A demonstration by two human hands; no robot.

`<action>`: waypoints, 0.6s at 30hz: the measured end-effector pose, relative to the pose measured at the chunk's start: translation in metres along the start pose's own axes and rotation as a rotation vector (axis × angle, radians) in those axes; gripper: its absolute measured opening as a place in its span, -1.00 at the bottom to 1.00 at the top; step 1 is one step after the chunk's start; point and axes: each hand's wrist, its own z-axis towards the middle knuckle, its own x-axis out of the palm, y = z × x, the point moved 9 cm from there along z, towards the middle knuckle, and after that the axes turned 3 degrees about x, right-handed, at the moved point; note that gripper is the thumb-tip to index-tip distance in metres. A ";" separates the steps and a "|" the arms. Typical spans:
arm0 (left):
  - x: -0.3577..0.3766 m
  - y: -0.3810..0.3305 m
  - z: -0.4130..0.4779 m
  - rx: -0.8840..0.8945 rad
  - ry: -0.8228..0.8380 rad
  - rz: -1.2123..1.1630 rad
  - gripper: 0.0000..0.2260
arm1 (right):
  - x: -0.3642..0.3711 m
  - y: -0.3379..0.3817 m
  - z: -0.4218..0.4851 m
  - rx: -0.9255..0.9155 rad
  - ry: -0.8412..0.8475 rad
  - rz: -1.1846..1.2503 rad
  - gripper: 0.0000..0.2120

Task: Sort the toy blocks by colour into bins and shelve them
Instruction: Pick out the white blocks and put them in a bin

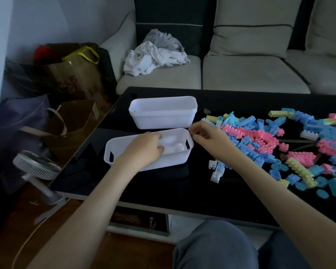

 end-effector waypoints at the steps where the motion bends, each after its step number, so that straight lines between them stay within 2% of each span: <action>1: -0.005 -0.009 -0.001 0.030 -0.075 0.046 -0.63 | -0.004 -0.008 -0.004 0.010 0.017 -0.066 -0.79; 3: -0.013 -0.039 -0.012 0.146 -0.238 0.064 -0.64 | -0.006 -0.028 -0.013 0.044 0.115 -0.200 -0.74; 5: -0.008 -0.079 -0.025 0.347 -0.321 -0.014 -0.66 | -0.002 -0.048 -0.022 0.090 0.252 -0.295 -0.79; 8: 0.028 -0.124 -0.036 0.542 -0.234 -0.058 -0.79 | 0.005 -0.059 -0.030 0.092 0.365 -0.351 -0.95; 11: 0.079 -0.128 -0.025 0.449 -0.025 0.007 -0.54 | 0.004 -0.059 -0.030 0.067 0.363 -0.484 -0.90; 13: 0.094 -0.124 -0.015 0.365 -0.001 0.017 -0.45 | 0.002 -0.060 -0.031 0.071 0.353 -0.550 -0.89; 18: 0.096 -0.130 -0.006 0.342 -0.033 -0.110 -0.62 | -0.001 -0.062 -0.033 0.080 0.337 -0.550 -0.70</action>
